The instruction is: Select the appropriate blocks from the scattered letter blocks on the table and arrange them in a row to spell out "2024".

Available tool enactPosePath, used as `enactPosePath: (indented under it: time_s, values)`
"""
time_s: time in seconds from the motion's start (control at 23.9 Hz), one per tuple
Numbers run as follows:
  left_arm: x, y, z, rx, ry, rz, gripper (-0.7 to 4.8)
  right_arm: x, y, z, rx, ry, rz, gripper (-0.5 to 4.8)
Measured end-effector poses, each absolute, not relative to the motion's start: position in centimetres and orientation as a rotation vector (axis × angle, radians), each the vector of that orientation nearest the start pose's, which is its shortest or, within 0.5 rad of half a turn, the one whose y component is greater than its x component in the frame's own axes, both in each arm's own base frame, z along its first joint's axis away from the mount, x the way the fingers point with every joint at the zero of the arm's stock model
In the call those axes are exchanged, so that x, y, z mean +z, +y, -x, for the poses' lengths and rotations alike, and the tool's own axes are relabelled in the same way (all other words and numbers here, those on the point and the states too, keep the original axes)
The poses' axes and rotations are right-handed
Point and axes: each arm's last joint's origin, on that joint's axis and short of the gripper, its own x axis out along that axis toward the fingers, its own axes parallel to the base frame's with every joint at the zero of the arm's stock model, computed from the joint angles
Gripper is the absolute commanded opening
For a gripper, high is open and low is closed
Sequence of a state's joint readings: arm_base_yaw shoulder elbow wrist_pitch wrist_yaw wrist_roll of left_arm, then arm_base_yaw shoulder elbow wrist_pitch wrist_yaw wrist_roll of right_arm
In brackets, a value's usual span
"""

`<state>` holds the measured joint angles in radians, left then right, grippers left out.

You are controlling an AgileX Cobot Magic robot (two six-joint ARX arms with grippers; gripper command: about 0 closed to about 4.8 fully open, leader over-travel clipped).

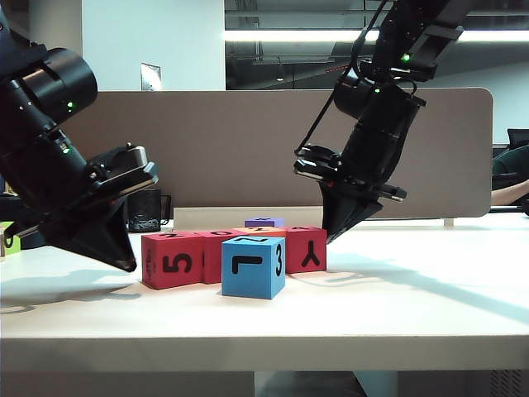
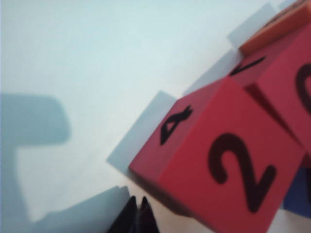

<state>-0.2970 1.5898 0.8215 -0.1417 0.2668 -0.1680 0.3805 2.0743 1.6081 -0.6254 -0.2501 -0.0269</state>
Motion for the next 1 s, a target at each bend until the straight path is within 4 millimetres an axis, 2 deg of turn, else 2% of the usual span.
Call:
enactPosePath:
  time_s: [0.42,0.75,1.0]
  values:
    - [16.1,-9.8,-29.1,-0.465,0.946,0.157,-0.06,19.2,18.3,-39.9,0.637,1.086,0.095,-0.04]
    - [15.8,-9.9,-29.4,-0.478,0.936,0.165,-0.06,19.2,18.6,-39.8,0.63,1.09,0.108,-0.03]
    - [16.9,-10.1,-30.7,-0.468,0.933,0.13,-0.06,19.1,18.5,-39.6,0.623,1.114,0.112,-0.03]
